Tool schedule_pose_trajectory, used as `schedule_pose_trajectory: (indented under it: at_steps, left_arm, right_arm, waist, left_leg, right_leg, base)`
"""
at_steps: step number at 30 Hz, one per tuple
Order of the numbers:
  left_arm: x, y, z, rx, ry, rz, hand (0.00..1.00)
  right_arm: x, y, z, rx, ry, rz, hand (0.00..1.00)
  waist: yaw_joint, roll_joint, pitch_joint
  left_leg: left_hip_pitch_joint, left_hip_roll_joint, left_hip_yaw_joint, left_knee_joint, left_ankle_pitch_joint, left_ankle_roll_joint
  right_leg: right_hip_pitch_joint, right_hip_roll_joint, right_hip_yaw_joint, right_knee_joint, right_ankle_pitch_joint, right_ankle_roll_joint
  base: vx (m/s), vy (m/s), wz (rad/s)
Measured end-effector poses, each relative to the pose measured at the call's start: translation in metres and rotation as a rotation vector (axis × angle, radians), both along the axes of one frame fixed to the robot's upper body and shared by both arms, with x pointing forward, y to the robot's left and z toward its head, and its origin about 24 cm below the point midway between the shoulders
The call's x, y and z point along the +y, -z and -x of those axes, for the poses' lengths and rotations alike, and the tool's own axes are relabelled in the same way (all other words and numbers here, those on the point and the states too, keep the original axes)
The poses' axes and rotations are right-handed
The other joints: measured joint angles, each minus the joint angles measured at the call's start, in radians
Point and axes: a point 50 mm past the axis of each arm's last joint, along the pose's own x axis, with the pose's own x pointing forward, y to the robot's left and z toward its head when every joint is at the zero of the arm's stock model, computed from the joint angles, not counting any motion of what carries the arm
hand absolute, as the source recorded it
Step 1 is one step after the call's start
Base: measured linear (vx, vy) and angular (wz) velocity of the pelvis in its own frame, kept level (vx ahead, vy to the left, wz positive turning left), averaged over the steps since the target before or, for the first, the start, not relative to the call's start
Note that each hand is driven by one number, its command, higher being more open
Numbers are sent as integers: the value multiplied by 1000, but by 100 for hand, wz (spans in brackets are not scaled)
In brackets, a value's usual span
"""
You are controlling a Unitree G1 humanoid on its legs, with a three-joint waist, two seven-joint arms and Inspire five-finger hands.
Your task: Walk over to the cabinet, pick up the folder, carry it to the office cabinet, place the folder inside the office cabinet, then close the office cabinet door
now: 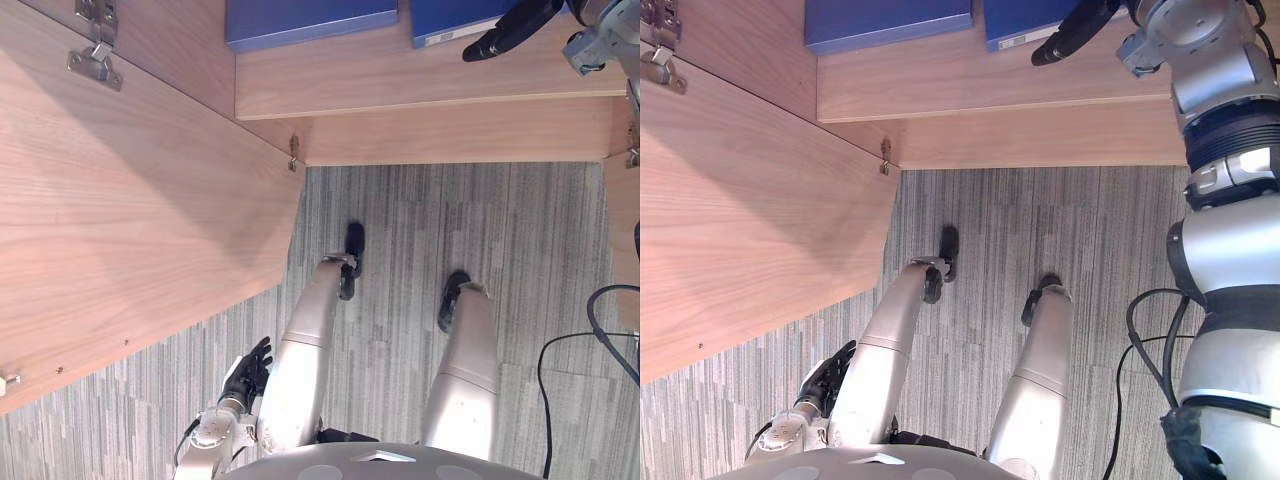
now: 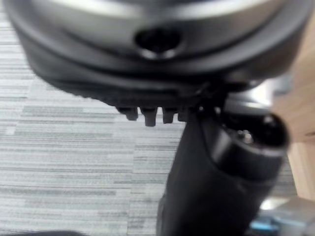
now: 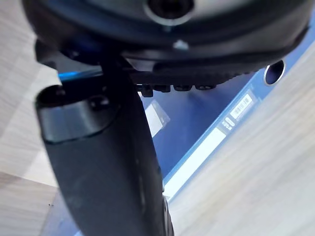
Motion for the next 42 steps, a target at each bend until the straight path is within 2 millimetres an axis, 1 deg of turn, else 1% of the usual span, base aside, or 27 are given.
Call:
schedule_pose_trajectory:
  at_steps: [2,3,4,5,6,8,9,11,13,17,19,20,22,23,25,26,29,31,32,33,34,35,37,39,40,41,42]
  left_arm:
    - [0,1,6,12,-4,4,100]
    - [-1,2,11,23,-8,7,100]
    - [-1,2,13,29,-10,9,100]
    - [-1,3,17,38,-14,10,100]
    - [-1,4,20,45,-17,12,100]
    - [-1,5,22,46,-23,15,100]
    - [-1,5,23,47,-27,14,100]
    - [0,6,25,51,-36,14,100]
    - [1,8,27,58,-71,28,100]
    - [0,10,32,65,-117,47,100]
    - [1,11,32,66,-132,47,100]
    - [1,11,33,68,-146,46,100]
    - [3,11,35,71,-162,45,100]
    - [3,12,36,75,-175,53,100]
    - [3,13,37,82,-199,64,100]
    - [2,14,37,82,-202,66,100]
    - [2,14,37,84,-214,76,100]
    - [2,15,39,92,-229,88,100]
    - [2,16,40,93,-234,87,100]
    - [2,17,40,92,-235,86,100]
    - [2,17,41,94,-236,84,100]
    - [2,18,41,97,-235,81,100]
    - [3,18,42,99,-231,75,100]
    - [5,19,43,103,-219,65,100]
    - [7,19,43,102,-217,58,100]
    - [8,20,44,102,-216,57,100]
    - [8,20,44,101,-216,55,100]
  right_arm:
    - [9,14,-3,45,-10,107,100]
    - [18,23,-5,82,-36,178,100]
    - [22,28,-5,97,-52,197,100]
    - [30,34,-6,122,-83,227,100]
    - [35,37,-7,133,-104,246,100]
    - [36,40,-7,152,-107,270,100]
    - [38,41,-8,144,-94,327,100]
    - [39,40,-8,118,-77,382,100]
    - [43,38,-9,43,-34,474,100]
    - [56,27,-11,-115,3,524,100]
    - [64,20,-10,-196,13,518,100]
    - [68,19,-7,-251,9,504,100]
    - [75,20,-3,-307,-8,489,100]
    - [81,19,0,-347,-18,475,100]
    - [81,17,1,-414,24,444,100]
    - [78,14,2,-435,47,415,100]
    - [72,5,6,-502,106,401,100]
    - [74,3,13,-557,112,402,100]
    - [81,2,22,-629,86,395,100]
    - [85,3,27,-657,69,394,100]
    - [92,7,33,-697,35,401,100]
    - [97,15,38,-718,9,422,100]
    - [102,28,43,-720,-35,432,100]
    - [103,54,45,-674,-89,445,100]
    - [103,62,44,-653,-98,451,100]
    - [102,79,42,-605,-117,468,100]
    - [101,90,42,-572,-127,487,100]
  waist:
    - [-4,-3,-1]
    - [-11,-7,-1]
    - [-14,-8,-1]
    - [-23,-14,-2]
    - [-28,-20,0]
    - [-30,-25,1]
    - [-34,-30,0]
    - [-36,-34,-1]
    - [-39,-42,0]
    - [-41,-49,3]
    - [-41,-54,6]
    - [-38,-59,5]
    - [-36,-69,4]
    - [-36,-73,5]
    - [-32,-73,5]
    - [-29,-73,5]
    - [-25,-73,5]
    - [-26,-73,5]
    - [-30,-73,5]
    - [-31,-73,5]
    - [-36,-73,5]
    - [-37,-73,5]
    - [-40,-78,3]
    - [-44,-85,0]
    - [-46,-86,0]
    - [-48,-87,0]
    - [-49,-88,0]
  left_leg:
    - [41,3,2,-49,12,1]
    - [65,5,8,-80,21,3]
    - [78,6,11,-97,26,3]
    - [99,10,21,-125,34,4]
    - [118,15,31,-147,42,3]
    - [147,19,40,-173,50,6]
    - [164,20,44,-185,54,9]
    - [175,21,45,-195,56,11]
    - [188,24,45,-205,56,12]
    - [220,22,47,-236,60,13]
    - [238,21,46,-255,64,10]
    - [247,21,45,-269,67,9]
    - [258,21,46,-289,70,2]
    - [266,19,47,-308,80,5]
    - [275,17,46,-323,88,9]
    - [275,18,44,-325,88,9]
    - [284,16,44,-335,88,9]
    - [295,15,46,-340,88,9]
    - [297,17,47,-343,87,8]
    - [298,17,48,-345,87,8]
    - [302,17,49,-347,86,7]
    - [310,17,51,-353,86,7]
    - [313,19,52,-355,85,6]
    - [312,20,54,-355,83,5]
    - [312,20,54,-354,83,5]
    - [312,21,54,-354,82,5]
    - [312,21,55,-354,81,5]
  right_leg:
    - [38,2,-7,-51,11,-5]
    - [59,6,-7,-82,24,-7]
    - [68,10,-7,-98,30,-7]
    - [86,16,-3,-129,44,-8]
    - [101,18,-2,-156,57,-6]
    - [127,19,-2,-188,73,-9]
    - [142,20,-2,-205,83,-4]
    - [156,21,-4,-220,88,-2]
    - [174,24,-7,-239,92,-2]
    - [207,24,-12,-270,99,-2]
    - [223,23,-16,-287,102,-4]
    - [232,24,-19,-298,105,-4]
    - [240,24,-21,-312,108,-6]
    - [245,24,-23,-324,110,-8]
    - [256,22,-31,-338,114,-6]
    - [259,22,-35,-342,115,-7]
    - [269,20,-35,-350,116,-6]
    - [279,20,-34,-356,115,-6]
    - [281,20,-34,-361,115,-6]
    - [281,20,-34,-362,115,-6]
    - [282,20,-32,-365,115,-6]
    - [288,20,-31,-368,115,-6]
    - [291,21,-31,-371,115,-7]
    - [291,22,-31,-375,115,-7]
    - [292,23,-31,-376,115,-7]
    - [293,25,-30,-380,115,-7]
    - [292,26,-28,-382,117,-6]
  base:
    - [-6,-17,-9]
    - [1,-15,-11]
    - [14,-28,-17]
    - [33,-24,-22]
    - [41,-20,-24]
    - [61,-18,-17]
    - [82,-29,-11]
    - [69,-27,-5]
    - [60,-30,-3]
    - [50,-25,-1]
    - [36,-25,2]
    - [0,0,0]
    - [43,-34,1]
    - [64,-36,1]
    - [61,-24,6]
    - [59,-13,7]
    - [53,-8,2]
    - [52,-13,-2]
    - [49,-9,-3]
    - [54,-11,-5]
    - [42,-16,-5]
    - [41,-18,-5]
    - [37,-15,-3]
    - [18,-7,-1]
    - [0,0,0]
    - [16,-13,-4]
    - [17,-9,-6]
